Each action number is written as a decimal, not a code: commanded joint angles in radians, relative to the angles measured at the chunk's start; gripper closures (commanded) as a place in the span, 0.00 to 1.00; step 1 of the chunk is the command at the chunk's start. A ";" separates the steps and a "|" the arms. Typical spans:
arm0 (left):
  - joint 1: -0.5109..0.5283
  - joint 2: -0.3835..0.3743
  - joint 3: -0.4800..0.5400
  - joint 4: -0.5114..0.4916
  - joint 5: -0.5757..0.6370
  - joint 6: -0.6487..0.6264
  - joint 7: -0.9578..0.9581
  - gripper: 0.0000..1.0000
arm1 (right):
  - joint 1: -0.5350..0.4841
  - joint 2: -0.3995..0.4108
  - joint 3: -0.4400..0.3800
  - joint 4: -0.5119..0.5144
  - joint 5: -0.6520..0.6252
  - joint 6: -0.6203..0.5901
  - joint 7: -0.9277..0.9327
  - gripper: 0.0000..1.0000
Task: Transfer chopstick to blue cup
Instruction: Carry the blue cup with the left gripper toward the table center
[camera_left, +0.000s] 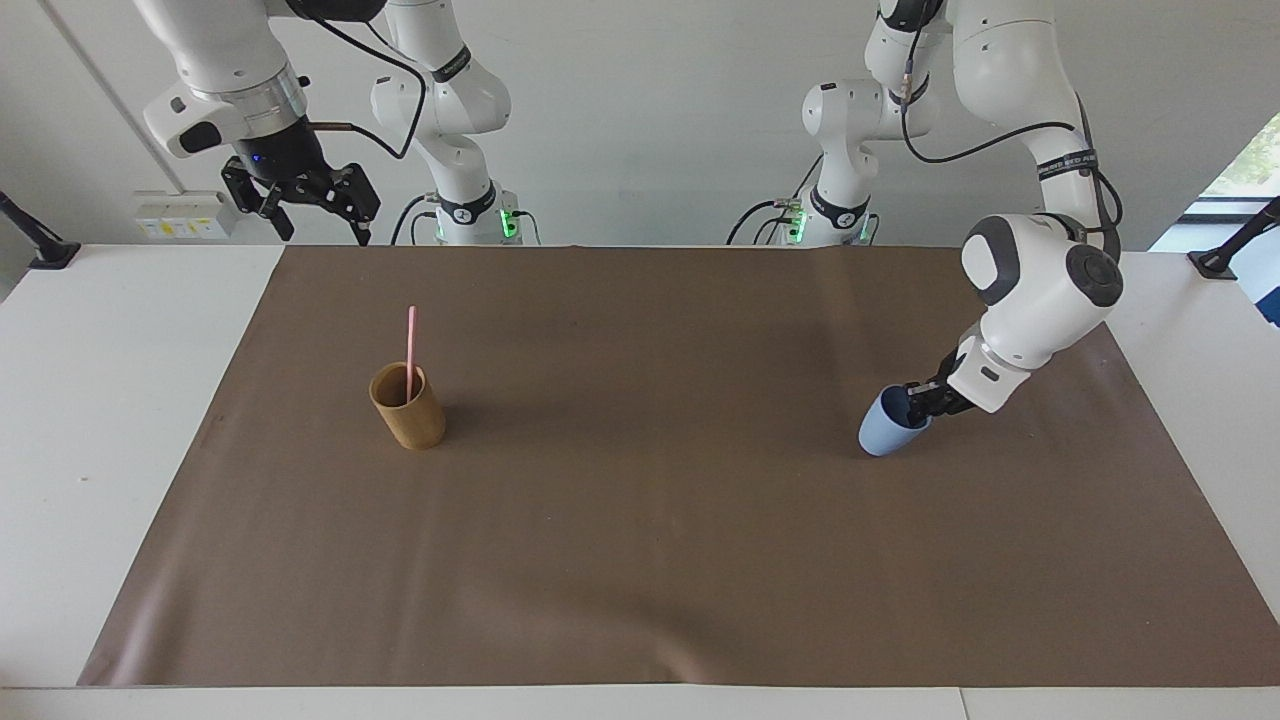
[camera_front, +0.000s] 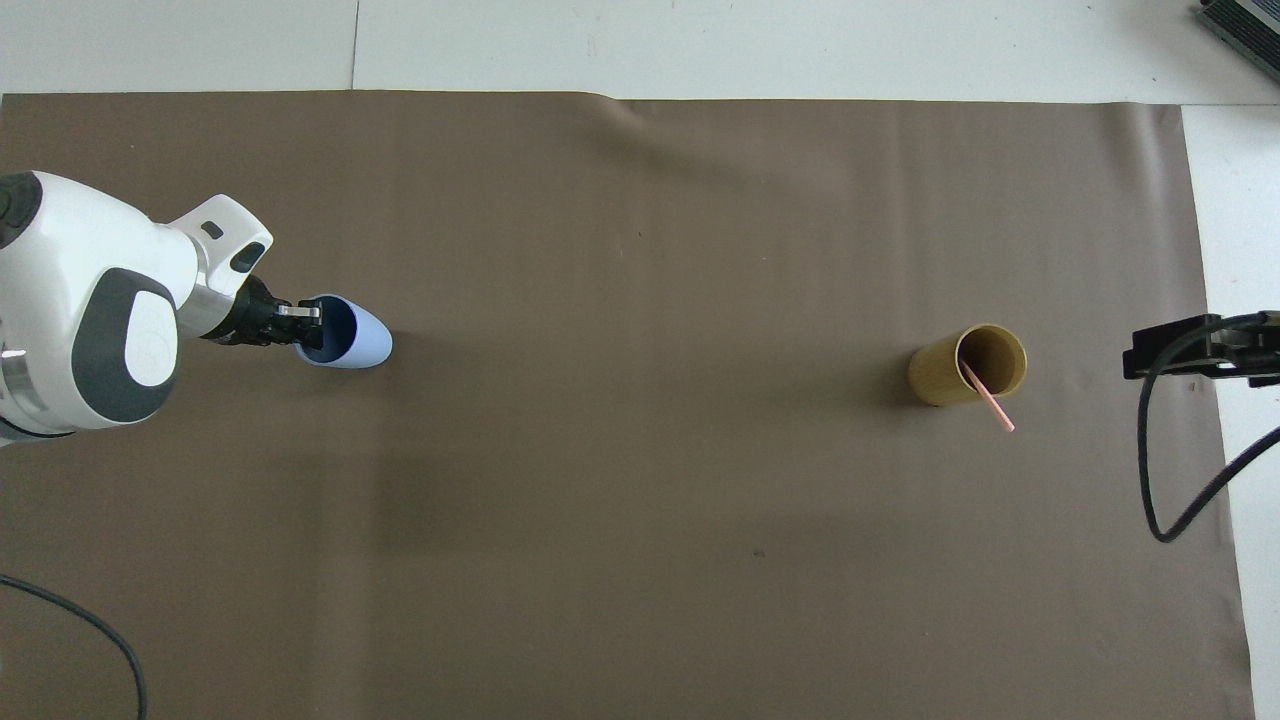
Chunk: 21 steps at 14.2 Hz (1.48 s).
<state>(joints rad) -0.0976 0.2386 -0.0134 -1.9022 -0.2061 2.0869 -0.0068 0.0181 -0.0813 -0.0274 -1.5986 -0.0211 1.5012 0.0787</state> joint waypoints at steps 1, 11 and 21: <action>-0.106 -0.001 0.015 0.019 -0.021 0.002 -0.091 1.00 | -0.013 -0.026 0.003 -0.035 0.016 0.022 -0.004 0.00; -0.447 -0.015 0.018 0.015 -0.019 0.073 -0.432 1.00 | -0.015 -0.026 0.001 -0.044 0.016 0.020 0.001 0.00; -0.507 -0.010 0.015 -0.017 -0.018 0.091 -0.501 1.00 | -0.017 -0.028 0.000 -0.050 0.023 0.024 0.003 0.00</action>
<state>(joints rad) -0.5801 0.2371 -0.0176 -1.8934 -0.2137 2.1534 -0.4940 0.0152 -0.0813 -0.0292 -1.6157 -0.0199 1.5014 0.0793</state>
